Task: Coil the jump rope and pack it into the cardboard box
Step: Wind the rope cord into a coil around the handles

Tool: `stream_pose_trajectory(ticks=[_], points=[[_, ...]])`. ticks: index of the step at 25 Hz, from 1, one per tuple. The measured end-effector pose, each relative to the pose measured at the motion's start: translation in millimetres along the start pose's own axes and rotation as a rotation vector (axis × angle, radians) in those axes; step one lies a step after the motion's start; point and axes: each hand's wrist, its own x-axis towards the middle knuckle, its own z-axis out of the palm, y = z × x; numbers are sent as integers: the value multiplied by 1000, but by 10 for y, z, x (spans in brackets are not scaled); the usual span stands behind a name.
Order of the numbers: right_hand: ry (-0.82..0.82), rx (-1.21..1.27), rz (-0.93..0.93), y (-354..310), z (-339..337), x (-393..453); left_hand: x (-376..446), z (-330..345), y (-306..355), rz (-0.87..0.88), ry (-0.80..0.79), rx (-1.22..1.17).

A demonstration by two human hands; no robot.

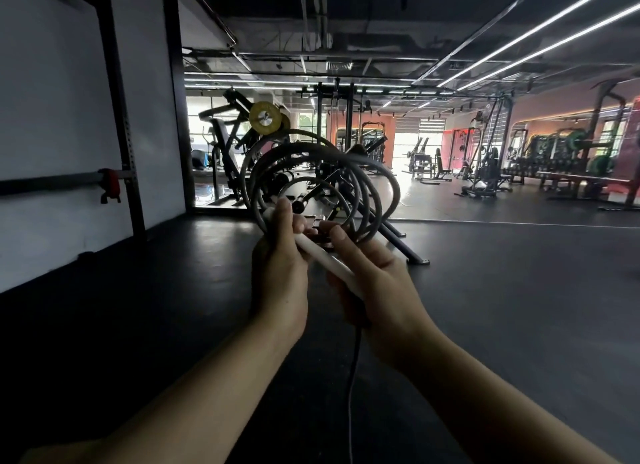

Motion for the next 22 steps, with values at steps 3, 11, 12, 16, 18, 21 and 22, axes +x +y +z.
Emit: stream_pose_trajectory(ticks=[3, 11, 12, 16, 18, 21, 22], points=[[-3, -7, 55, -56, -25, 26, 2, -67, 44, -40, -85, 15], [21, -418, 256, -356, -233, 154, 253, -601, 207, -301, -362, 56], [-19, -471, 282, -413, -257, 155, 294, -623, 272, -334, -426, 84], [-220, -673, 375, -609, -325, 183, 427, -498, 603, -269, -650, 425], [-278, -824, 393, -690, -343, 210, 441, -331, 764, -190, -757, 726], [-341, -1022, 383, -791, -361, 241, 385, -80, 914, -204, -960, 1072], [-368, -1064, 381, -815, -367, 242, 364, -16, 921, -281, -1000, 1093]])
